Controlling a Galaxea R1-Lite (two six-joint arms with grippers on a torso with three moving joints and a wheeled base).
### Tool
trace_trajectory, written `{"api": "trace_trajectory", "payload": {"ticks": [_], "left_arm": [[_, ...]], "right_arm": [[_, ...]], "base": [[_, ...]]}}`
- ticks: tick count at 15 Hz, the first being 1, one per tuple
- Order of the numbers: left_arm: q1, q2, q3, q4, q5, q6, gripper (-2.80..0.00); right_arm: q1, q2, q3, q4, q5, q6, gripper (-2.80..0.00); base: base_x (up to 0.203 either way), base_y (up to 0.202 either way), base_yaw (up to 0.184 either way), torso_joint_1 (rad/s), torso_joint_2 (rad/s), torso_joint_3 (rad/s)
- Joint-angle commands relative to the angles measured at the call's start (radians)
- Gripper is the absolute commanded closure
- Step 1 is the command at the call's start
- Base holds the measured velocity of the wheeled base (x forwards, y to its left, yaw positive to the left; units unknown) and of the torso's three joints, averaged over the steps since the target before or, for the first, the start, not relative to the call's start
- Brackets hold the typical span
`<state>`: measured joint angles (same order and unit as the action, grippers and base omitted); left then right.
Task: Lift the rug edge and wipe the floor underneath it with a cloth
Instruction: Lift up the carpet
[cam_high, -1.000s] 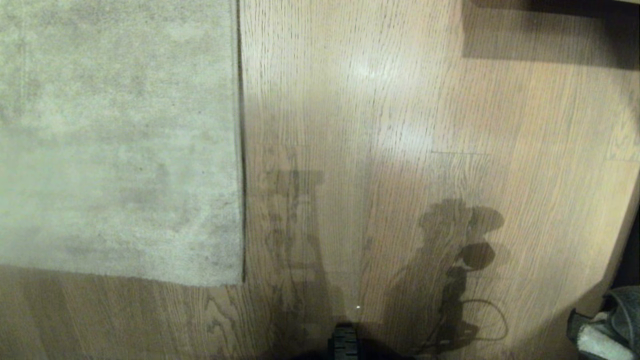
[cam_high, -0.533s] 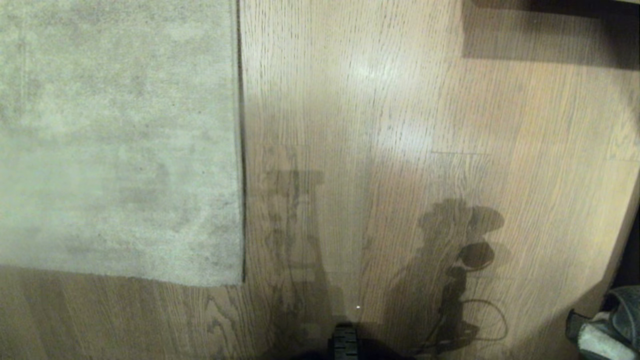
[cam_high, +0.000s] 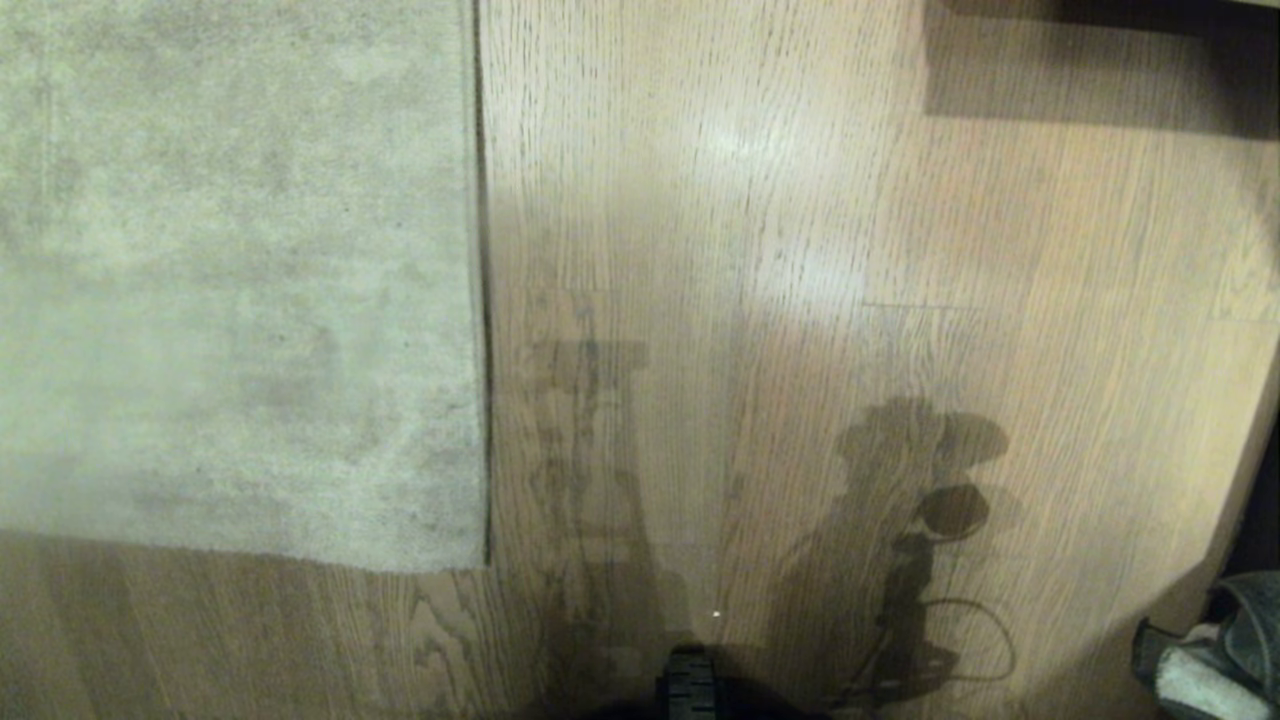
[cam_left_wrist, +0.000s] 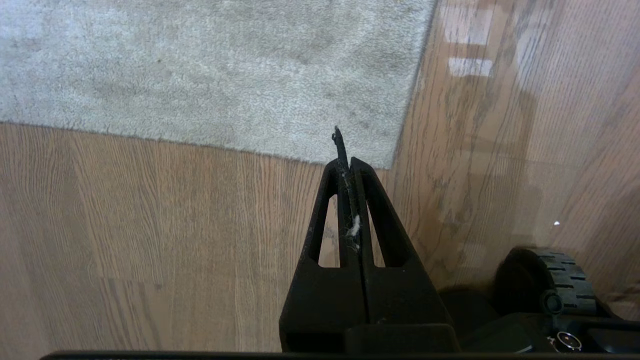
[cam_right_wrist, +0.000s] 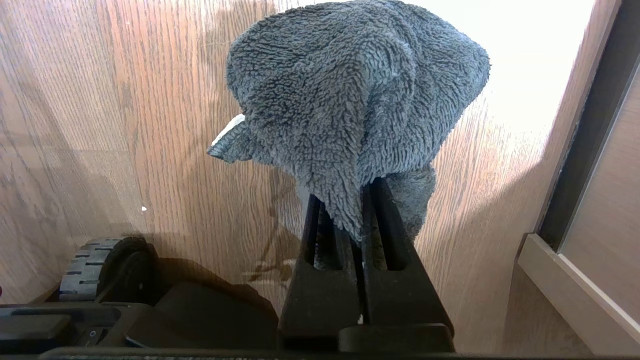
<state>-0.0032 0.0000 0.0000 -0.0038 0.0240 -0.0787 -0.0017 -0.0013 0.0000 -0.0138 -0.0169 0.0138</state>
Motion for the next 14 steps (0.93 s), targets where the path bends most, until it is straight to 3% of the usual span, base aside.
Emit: {"api": "trace_trajectory", "payload": {"ticks": [1, 14], "left_arm": [[0.000, 0.002, 0.000, -0.001, -0.001, -0.001, 0.00], [0.000, 0.000, 0.000, -0.002, 0.001, -0.003, 0.00]], "right_arm": [[0.000, 0.003, 0.000, -0.001, -0.001, 0.000, 0.00], [0.000, 0.003, 0.000, -0.002, 0.000, 0.000, 0.00]], "base": [[0.000, 0.000, 0.000, 0.000, 0.00, 0.000], [0.000, 0.000, 0.000, 0.000, 0.00, 0.000]]}}
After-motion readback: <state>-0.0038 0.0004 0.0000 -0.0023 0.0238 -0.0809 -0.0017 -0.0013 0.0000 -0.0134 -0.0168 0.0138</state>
